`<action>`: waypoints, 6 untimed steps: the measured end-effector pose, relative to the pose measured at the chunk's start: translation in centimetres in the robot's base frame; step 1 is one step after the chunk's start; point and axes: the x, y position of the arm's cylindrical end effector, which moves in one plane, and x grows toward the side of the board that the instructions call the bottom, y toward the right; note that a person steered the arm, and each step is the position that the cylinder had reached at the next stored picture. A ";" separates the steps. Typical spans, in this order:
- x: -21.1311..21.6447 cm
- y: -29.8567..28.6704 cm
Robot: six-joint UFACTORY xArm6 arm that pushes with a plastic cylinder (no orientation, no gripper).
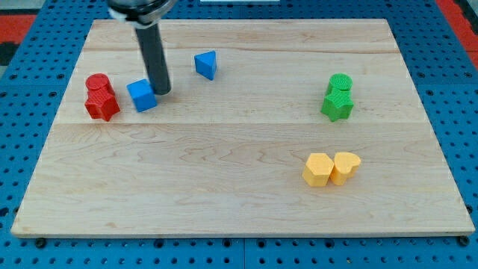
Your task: Move the blue cube towards the bottom left of the board
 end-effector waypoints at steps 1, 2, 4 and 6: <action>0.8 -0.8; -3.0 -0.8; -0.3 -3.3; 6.7 -3.3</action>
